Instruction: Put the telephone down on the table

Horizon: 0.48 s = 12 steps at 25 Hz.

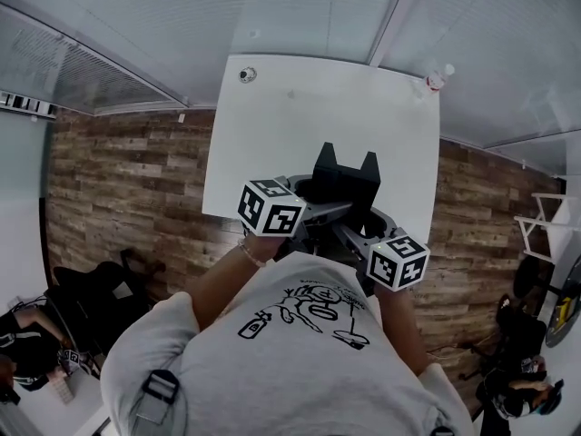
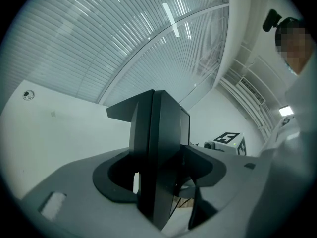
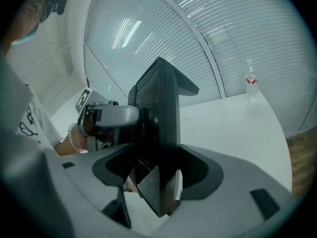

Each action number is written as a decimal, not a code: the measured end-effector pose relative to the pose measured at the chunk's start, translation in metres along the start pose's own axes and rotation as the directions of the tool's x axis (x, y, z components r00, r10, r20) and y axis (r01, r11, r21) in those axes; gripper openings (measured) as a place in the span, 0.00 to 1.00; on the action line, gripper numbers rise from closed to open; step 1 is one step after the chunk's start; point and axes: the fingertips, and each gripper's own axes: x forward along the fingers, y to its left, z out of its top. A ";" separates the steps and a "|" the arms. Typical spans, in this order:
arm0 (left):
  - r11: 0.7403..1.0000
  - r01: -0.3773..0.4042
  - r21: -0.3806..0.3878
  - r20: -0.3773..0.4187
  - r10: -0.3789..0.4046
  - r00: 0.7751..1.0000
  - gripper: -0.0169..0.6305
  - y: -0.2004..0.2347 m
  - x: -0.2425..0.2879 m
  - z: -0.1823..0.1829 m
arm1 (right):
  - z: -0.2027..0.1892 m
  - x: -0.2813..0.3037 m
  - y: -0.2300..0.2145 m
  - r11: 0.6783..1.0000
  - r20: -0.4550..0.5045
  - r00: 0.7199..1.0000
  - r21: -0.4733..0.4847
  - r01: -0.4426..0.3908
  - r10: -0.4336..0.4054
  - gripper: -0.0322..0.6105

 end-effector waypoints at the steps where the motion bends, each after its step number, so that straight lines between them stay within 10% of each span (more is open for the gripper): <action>1: 1.000 0.000 -0.005 -0.004 0.000 1.000 0.49 0.002 0.001 -0.002 | -0.002 0.002 -0.002 1.000 -0.004 1.000 0.006 -0.001 0.001 0.47; 12: 1.000 0.011 -0.029 -0.049 -0.012 0.999 0.49 0.026 0.023 -0.023 | -0.025 0.016 -0.028 0.999 -0.034 0.999 0.035 0.006 -0.005 0.47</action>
